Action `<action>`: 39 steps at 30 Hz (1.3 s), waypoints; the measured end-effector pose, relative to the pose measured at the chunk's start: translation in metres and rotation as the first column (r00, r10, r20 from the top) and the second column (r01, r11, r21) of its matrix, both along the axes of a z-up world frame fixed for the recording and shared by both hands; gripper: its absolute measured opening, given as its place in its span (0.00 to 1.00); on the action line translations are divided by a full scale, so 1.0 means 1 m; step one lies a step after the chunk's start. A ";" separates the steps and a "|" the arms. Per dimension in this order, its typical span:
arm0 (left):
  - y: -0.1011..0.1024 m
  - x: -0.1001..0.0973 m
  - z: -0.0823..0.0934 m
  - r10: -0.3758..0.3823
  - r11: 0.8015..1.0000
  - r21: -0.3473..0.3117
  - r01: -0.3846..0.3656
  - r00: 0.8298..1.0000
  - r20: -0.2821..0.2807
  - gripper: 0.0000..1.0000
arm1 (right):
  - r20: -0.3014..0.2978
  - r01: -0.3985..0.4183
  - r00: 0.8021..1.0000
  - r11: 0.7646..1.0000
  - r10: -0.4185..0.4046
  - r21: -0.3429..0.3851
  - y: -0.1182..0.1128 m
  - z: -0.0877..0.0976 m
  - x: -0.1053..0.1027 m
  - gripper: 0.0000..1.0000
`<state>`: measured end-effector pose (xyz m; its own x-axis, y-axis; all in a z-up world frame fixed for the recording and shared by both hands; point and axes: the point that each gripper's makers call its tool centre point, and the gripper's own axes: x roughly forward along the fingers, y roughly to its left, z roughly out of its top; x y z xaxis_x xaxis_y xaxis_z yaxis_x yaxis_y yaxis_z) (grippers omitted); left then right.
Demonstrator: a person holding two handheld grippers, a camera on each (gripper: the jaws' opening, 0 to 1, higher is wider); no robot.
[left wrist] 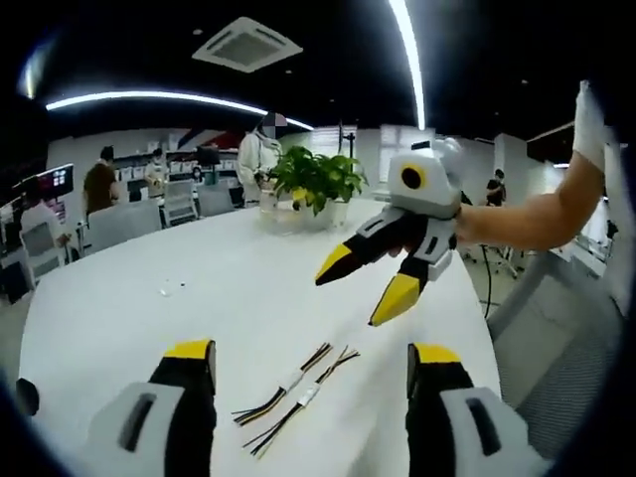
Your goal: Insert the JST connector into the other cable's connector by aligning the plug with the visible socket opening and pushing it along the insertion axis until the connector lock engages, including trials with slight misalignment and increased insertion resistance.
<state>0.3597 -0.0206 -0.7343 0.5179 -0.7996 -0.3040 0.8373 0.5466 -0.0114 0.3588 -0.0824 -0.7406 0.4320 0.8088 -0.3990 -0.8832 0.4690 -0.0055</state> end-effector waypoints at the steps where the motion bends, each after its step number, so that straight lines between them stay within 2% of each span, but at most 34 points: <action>1: 0.004 -0.001 0.005 0.030 0.999 -0.022 -0.030 1.000 -0.007 0.85 | -0.003 0.015 1.000 1.000 -0.015 0.017 -0.002 0.005 -0.002 0.43; 4: 0.015 -0.005 0.017 0.082 0.996 -0.045 -0.081 0.997 0.013 0.90 | 0.023 0.045 0.999 0.999 -0.046 0.027 -0.009 0.015 -0.007 0.45; 11: 0.037 -0.026 0.033 0.156 0.985 -0.086 -0.152 0.987 0.037 0.90 | 0.034 0.113 0.993 0.991 -0.116 0.072 -0.026 0.030 -0.021 0.46; 16: 0.051 -0.039 0.038 0.207 0.974 -0.102 -0.205 0.978 0.012 0.91 | 0.039 0.145 0.988 0.983 -0.151 0.113 -0.033 0.043 -0.035 0.47; 20: 0.062 -0.051 0.047 0.254 0.955 -0.155 -0.253 0.967 -0.011 0.93 | 0.054 0.166 0.983 0.978 -0.174 0.125 -0.041 0.051 -0.048 0.47; 25: 0.078 -0.065 0.049 0.307 0.942 -0.144 -0.304 0.952 -0.001 0.94 | 0.058 0.204 0.975 0.968 -0.214 0.145 -0.055 0.056 -0.060 0.47; 34: 0.102 -0.089 0.052 0.391 0.905 -0.178 -0.386 0.920 -0.008 0.93 | 0.046 0.273 0.958 0.946 -0.284 0.173 -0.082 0.056 -0.085 0.46; 36: 0.105 -0.095 0.051 0.407 0.894 -0.198 -0.403 0.913 -0.022 0.93 | 0.040 0.284 0.955 0.943 -0.295 0.174 -0.086 0.055 -0.090 0.46; 39: 0.105 -0.106 0.044 0.416 0.888 -0.198 -0.416 0.908 -0.042 0.93 | 0.034 0.305 0.948 0.932 -0.317 0.195 -0.092 0.057 -0.099 0.47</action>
